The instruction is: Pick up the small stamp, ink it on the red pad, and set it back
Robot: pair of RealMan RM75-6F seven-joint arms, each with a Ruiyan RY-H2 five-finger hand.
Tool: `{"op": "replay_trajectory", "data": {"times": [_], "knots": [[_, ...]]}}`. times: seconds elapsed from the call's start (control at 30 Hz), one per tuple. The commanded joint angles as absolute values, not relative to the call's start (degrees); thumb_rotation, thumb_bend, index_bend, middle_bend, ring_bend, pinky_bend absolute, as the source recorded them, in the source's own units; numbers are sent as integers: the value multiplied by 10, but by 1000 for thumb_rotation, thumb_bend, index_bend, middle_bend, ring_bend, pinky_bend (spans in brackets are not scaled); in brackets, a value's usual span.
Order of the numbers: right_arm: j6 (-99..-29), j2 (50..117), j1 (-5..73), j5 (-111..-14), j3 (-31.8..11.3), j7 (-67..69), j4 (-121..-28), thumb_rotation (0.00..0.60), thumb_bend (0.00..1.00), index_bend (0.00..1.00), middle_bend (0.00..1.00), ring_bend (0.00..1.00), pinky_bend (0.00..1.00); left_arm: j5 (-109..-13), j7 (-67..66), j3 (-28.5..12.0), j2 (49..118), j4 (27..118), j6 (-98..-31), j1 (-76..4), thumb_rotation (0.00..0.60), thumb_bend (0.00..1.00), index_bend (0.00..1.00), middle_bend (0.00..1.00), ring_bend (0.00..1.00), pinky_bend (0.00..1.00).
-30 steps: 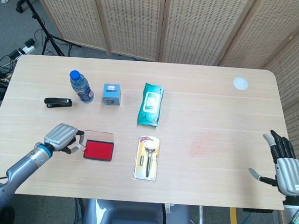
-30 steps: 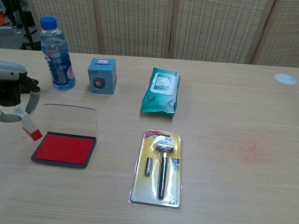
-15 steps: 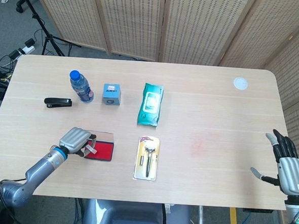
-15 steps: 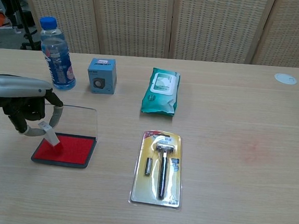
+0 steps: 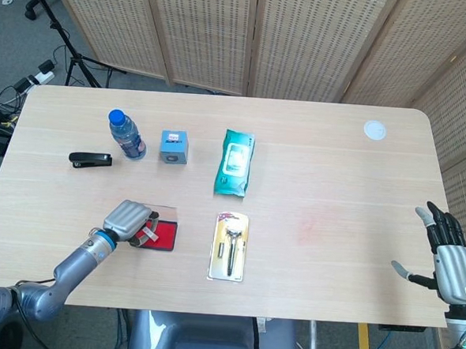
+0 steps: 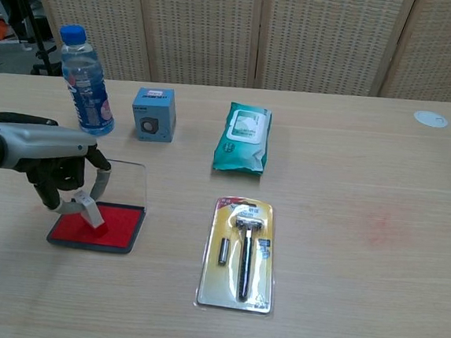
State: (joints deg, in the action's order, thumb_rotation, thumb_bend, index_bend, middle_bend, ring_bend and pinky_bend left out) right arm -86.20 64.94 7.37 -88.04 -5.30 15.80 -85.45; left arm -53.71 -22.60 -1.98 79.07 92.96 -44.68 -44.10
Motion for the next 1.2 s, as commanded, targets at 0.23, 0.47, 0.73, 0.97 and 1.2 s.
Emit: {"op": "replay_trajectory", "data": {"times": [0.23, 0.47, 0.73, 0.97, 1.2], "knots": [[-863, 648, 73, -880, -54, 163, -854, 600, 0, 0, 0, 0, 0, -507, -250, -12, 809, 920, -454, -454, 600, 411, 607, 1000, 1000, 919], [-864, 648, 73, -880, -54, 165, -853, 600, 0, 0, 0, 0, 0, -498, -257, -5, 816, 916, -457, -458, 600, 411, 607, 1000, 1000, 919], [-864, 648, 73, -881, -54, 166, -853, 600, 0, 0, 0, 0, 0, -497, -255, -4, 814, 917, -461, -460, 600, 411, 607, 1000, 1000, 919], [-864, 648, 73, -880, -54, 164, -854, 600, 0, 0, 0, 0, 0, -503, -244, -7, 794, 939, -466, -459, 600, 412, 607, 1000, 1000, 919], [-864, 648, 72, -880, -54, 163, -854, 600, 0, 0, 0, 0, 0, -512, -235, -11, 745, 991, -475, -457, 600, 411, 608, 1000, 1000, 919]]}}
